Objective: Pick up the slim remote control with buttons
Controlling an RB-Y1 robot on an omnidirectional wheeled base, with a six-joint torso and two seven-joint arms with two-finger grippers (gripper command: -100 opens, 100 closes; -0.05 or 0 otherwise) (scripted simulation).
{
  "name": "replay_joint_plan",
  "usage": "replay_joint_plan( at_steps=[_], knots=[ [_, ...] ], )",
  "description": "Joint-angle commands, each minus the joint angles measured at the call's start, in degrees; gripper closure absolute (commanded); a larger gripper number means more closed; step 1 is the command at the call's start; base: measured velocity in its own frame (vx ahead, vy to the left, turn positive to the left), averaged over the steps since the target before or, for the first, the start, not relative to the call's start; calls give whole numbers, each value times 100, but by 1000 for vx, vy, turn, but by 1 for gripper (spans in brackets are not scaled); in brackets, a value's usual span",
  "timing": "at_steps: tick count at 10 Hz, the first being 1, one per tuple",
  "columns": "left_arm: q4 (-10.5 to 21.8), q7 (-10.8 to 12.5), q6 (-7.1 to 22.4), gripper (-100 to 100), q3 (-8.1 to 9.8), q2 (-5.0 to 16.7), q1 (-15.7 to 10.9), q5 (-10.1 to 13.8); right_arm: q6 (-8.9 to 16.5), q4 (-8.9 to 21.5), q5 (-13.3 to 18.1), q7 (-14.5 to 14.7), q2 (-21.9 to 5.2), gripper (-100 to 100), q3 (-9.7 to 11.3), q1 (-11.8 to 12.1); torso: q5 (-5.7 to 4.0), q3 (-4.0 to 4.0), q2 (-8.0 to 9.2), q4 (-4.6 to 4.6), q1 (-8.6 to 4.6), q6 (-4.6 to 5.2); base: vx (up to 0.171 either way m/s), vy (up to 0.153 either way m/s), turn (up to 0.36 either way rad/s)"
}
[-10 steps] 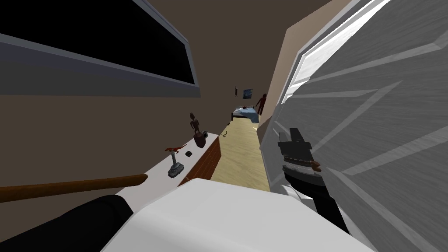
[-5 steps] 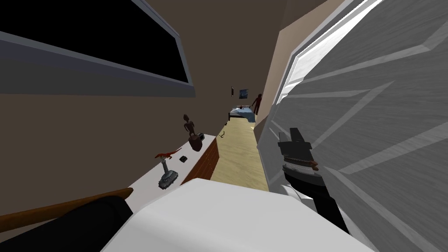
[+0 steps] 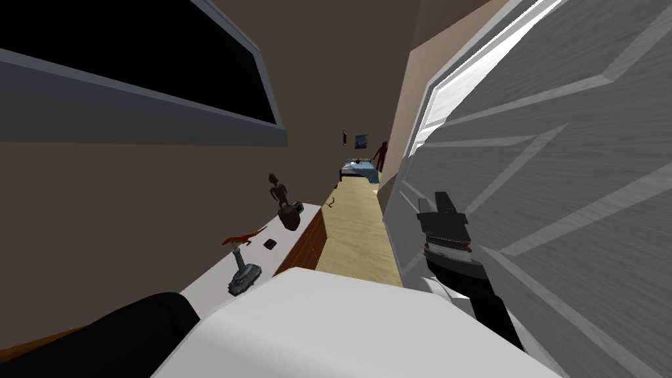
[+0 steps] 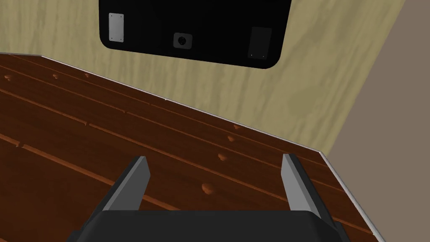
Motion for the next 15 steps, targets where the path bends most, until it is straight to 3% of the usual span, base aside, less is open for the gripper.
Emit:
replay_joint_plan(
  at_steps=[1,4,6,7,11,15],
  knots=[
    [172,93,104,-100,-78,218,129,121,0,0,0,0,0,0,0,0,0,0,0,0,0,0,96,80,-260],
    [394,163,61,-100,-145,288,106,182,0,0,0,0,0,0,-1,0,3,-3,-3,-1,13,-2,47,72,-74],
    [901,278,-1,-100,-246,392,13,300,0,0,0,0,0,0,-1,1,3,-1,-2,0,10,-2,59,89,-127],
    [583,278,-1,-100,-246,392,13,300,0,0,0,0,-1,0,-1,1,4,-6,-10,-3,23,-1,45,102,-72],
    [1108,322,-18,-100,-280,428,-55,355,0,0,0,0,0,0,0,0,-3,9,16,3,-21,-7,6,26,-16],
    [1363,359,-28,-100,-304,454,-132,407,0,0,0,0,0,0,-1,0,3,7,13,3,10,-4,6,72,-39]
  ],
)
